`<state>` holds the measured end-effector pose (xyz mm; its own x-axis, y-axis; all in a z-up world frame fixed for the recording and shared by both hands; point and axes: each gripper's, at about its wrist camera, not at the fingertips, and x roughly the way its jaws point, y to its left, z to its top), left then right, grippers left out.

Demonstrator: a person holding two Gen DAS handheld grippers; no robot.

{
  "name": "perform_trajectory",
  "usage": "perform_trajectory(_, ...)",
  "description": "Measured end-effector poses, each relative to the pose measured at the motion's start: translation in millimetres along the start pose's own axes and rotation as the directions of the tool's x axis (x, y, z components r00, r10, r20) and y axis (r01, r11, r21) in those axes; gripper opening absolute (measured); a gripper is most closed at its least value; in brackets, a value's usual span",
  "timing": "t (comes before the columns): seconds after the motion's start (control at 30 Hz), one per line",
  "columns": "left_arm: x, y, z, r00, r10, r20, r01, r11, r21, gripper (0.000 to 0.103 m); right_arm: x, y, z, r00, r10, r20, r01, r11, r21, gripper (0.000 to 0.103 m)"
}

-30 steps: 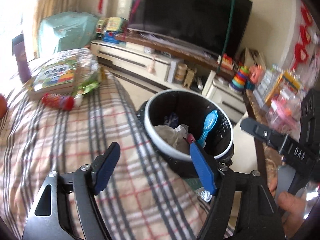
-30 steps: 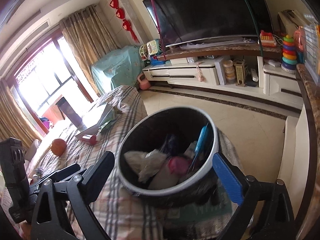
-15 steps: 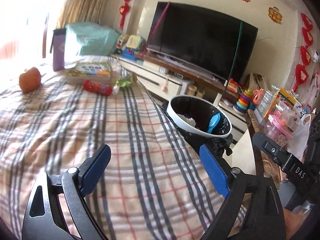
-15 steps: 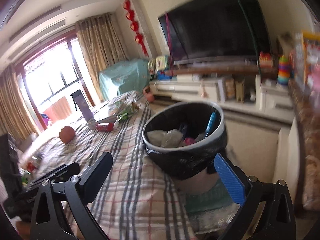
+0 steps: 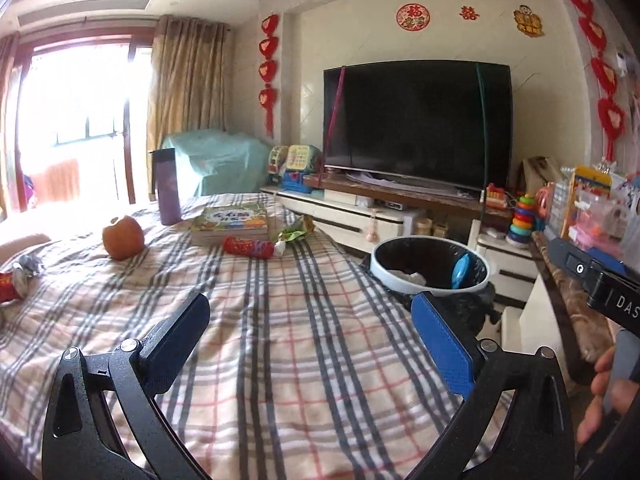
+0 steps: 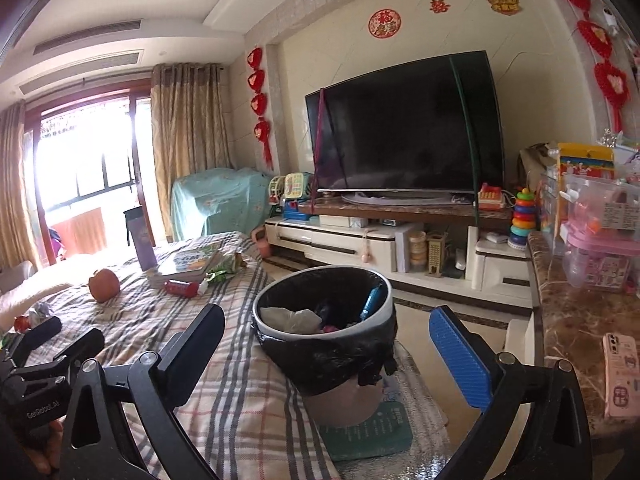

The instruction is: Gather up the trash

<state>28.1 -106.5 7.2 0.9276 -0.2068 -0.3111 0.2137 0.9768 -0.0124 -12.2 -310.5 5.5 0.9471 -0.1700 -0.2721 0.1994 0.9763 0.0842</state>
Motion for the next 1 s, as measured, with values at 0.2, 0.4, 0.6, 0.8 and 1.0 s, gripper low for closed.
perform_trajectory(0.2,-2,6,-1,1.000,0.024,-0.007,-0.025,1.000,-0.015,0.103,-8,9,-5,0.999,-0.021,0.043,0.022,0.999,-0.038,0.103)
perform_trajectory(0.4,-5,4,-4,1.000,0.030,-0.008,-0.030,1.000,0.001,0.103,-6,13,-9,0.999,-0.004,0.036,0.006,0.999,-0.041,0.103)
perform_trajectory(0.6,-7,4,-4,0.999,0.038,-0.014,-0.038,0.999,-0.001,0.103,-5,13,-10,1.000,-0.004,0.031,0.006,0.999,-0.040,0.103)
perform_trajectory(0.8,-10,3,-3,0.999,0.045,-0.007,-0.045,0.999,0.003,0.103,-4,15,-13,1.000,0.001,0.024,0.000,0.999,-0.045,0.103)
perform_trajectory(1.0,-11,1,-3,0.999,0.044,-0.004,-0.043,0.999,0.009,0.103,-5,17,-13,1.000,0.008,0.020,-0.007,0.999,-0.049,0.103)
